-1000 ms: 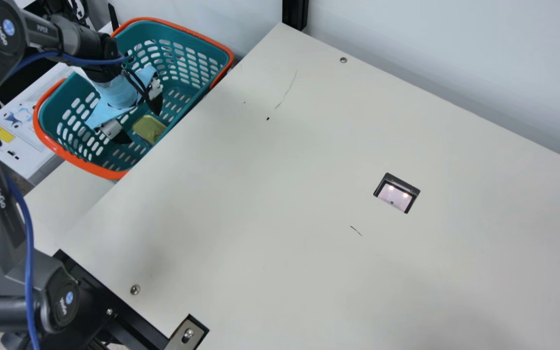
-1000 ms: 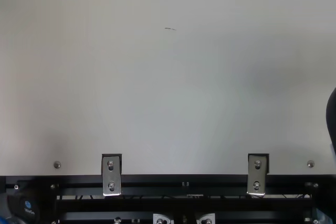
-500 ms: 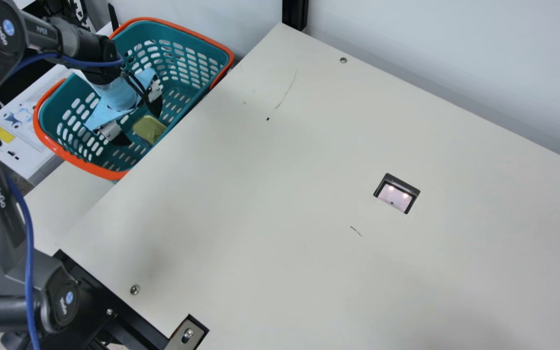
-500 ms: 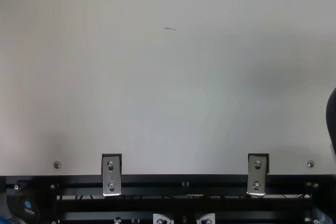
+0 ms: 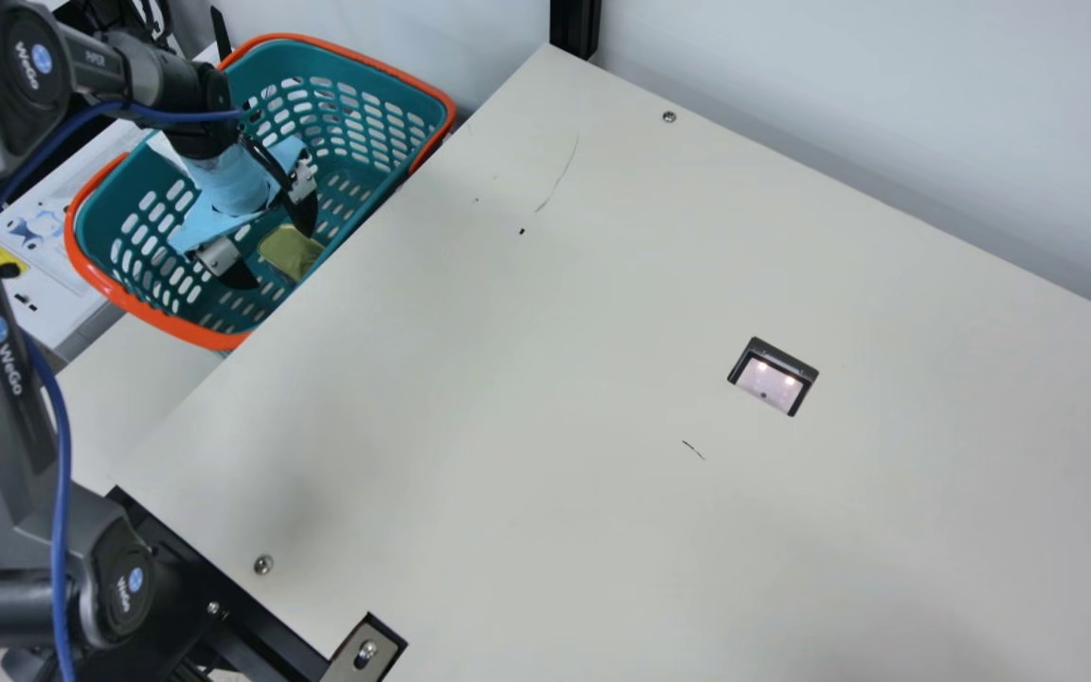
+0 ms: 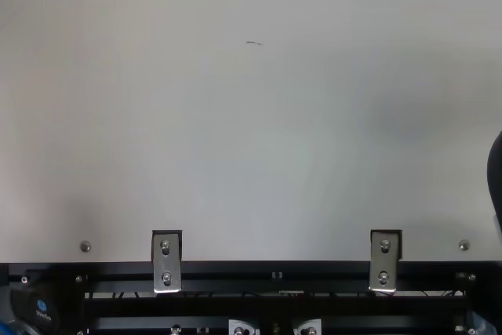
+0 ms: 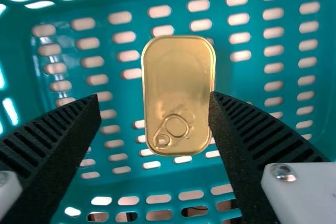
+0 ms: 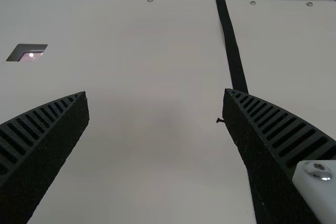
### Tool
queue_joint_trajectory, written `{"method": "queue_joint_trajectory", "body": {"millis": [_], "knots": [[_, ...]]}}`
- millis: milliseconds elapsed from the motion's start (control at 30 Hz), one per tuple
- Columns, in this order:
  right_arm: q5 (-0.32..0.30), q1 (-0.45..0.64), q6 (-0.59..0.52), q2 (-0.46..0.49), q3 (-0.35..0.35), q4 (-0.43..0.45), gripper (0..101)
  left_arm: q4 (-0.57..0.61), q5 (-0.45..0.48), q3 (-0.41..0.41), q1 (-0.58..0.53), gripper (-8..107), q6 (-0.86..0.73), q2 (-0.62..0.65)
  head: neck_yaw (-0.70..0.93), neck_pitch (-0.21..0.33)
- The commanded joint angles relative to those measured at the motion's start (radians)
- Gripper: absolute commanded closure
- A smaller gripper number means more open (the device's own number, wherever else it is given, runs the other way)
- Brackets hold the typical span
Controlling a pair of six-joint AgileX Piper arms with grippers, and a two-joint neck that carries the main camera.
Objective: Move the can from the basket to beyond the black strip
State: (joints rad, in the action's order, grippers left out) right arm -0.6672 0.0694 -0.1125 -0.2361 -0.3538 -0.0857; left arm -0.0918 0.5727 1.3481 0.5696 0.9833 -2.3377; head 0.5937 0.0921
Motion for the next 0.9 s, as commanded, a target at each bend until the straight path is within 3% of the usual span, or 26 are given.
{"method": "queue_joint_trajectory", "body": {"millis": [0, 867], "knots": [[0.000, 0.000, 0.000, 0.000, 0.000, 0.000, 0, 0.005, 0.007, 0.010, -0.005, 9, -0.001, -0.007, 0.012, 0.030], [0.000, 0.000, 0.000, 0.000, 0.000, 0.000, 0, -0.019, 0.052, 0.130, -0.020, 9, 0.006, -0.142, 0.012, 0.030]]}}
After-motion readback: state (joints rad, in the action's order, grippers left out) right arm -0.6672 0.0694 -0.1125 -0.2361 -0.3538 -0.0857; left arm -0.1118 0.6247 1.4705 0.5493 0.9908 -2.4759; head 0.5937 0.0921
